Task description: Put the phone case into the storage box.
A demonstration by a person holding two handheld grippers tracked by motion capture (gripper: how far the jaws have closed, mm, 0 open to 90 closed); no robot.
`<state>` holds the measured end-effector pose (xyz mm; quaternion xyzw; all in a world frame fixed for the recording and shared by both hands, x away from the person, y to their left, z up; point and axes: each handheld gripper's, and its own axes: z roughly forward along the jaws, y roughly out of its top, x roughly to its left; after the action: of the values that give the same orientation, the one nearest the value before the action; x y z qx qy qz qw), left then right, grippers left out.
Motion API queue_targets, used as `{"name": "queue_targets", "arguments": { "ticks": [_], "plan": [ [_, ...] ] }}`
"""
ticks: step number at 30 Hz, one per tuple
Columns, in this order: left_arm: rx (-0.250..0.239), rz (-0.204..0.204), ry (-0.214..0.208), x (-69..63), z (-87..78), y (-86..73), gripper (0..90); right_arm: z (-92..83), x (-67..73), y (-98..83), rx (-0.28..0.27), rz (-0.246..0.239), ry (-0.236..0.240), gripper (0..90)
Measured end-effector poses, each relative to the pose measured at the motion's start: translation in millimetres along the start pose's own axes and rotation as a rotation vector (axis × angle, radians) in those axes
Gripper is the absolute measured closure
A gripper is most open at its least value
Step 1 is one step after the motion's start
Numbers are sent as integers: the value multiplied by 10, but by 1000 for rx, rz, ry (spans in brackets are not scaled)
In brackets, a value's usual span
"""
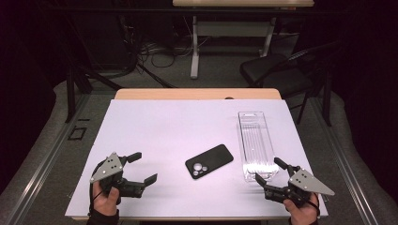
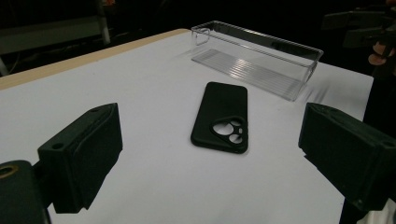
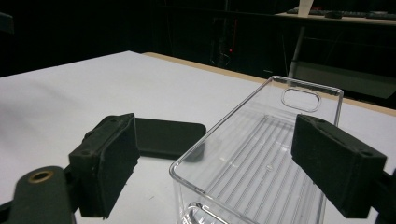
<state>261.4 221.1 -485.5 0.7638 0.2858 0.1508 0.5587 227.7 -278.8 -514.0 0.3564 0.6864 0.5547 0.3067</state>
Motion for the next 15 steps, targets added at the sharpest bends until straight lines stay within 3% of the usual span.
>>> {"name": "queue_targets", "arguments": {
  "ticks": [5, 9, 12, 15],
  "plan": [
    [10, -43, 6, 0, 56, 73, 64, 16, -1, -20, 11, 12, 7, 141],
    [57, -93, -1, 36, 160, 204, 44, 30, 1, 7, 3, 3, 2, 141],
    [63, -106, -24, 57, 201, 253, 34, 31, -5, 20, -2, -5, 3, 141],
    [116, -105, -14, 75, 304, 373, 34, 11, 4, 26, -5, -12, -6, 141]
  ]
}}
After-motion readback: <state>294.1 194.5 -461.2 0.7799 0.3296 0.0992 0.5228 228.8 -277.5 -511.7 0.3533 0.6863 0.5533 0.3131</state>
